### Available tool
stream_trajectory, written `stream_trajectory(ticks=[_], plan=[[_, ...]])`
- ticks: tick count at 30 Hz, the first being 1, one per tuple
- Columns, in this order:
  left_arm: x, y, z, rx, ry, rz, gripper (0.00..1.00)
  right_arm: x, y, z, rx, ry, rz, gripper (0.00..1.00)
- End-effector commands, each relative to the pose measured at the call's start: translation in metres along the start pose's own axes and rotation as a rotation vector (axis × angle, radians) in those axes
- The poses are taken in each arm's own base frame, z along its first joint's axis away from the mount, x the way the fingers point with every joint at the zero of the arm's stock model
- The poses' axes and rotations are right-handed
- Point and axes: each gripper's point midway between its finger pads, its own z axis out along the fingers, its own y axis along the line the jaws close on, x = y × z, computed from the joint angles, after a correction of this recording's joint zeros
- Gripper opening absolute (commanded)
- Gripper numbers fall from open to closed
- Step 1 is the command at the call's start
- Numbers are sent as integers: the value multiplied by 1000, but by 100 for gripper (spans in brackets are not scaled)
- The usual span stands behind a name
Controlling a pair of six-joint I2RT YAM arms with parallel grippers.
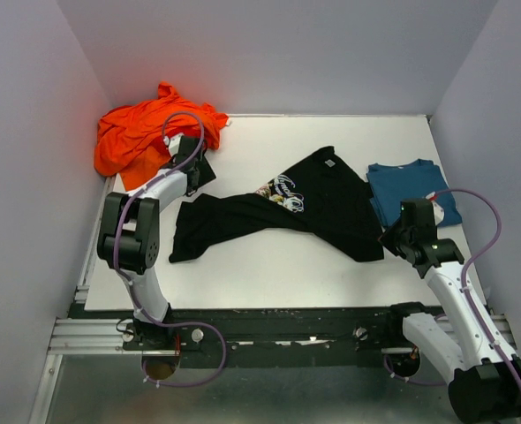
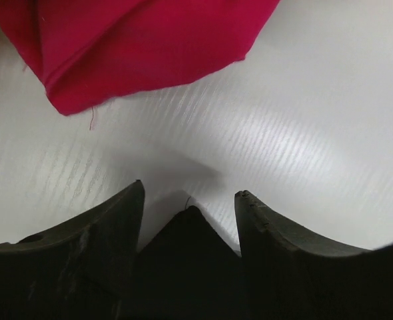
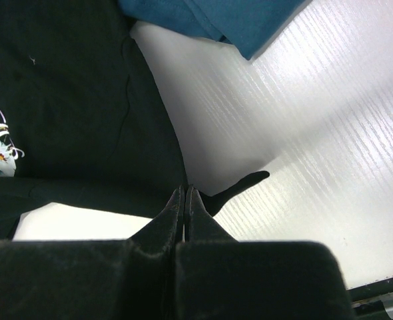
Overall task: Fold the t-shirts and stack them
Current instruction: Flatten out the tshirt
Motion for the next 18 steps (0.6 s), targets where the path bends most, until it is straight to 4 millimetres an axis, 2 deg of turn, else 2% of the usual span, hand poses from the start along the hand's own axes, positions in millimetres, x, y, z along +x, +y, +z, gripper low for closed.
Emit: stream_trajectory(ticks=[1, 3, 5, 7, 9, 13, 18], plan=[[29, -4, 10, 34, 113, 51, 68, -2, 0, 3, 2, -13, 10, 1], [38, -11, 10, 80, 136, 52, 60, -2, 1, 3, 0, -11, 11, 1], [43, -17, 8, 131, 150, 54, 46, -3, 3, 2, -4, -7, 13, 1], [42, -21, 6, 159, 143, 53, 24, -3, 4, 2, -9, -9, 14, 1], [33, -26, -2, 195, 99, 51, 0, -3, 4, 3, -10, -7, 15, 1], [15, -33, -29, 259, 22, 43, 0, -8, 11, 2, -23, -10, 16, 1], [-9, -19, -61, 232, -101, 25, 0, -26, 32, -1, -61, -21, 28, 1]])
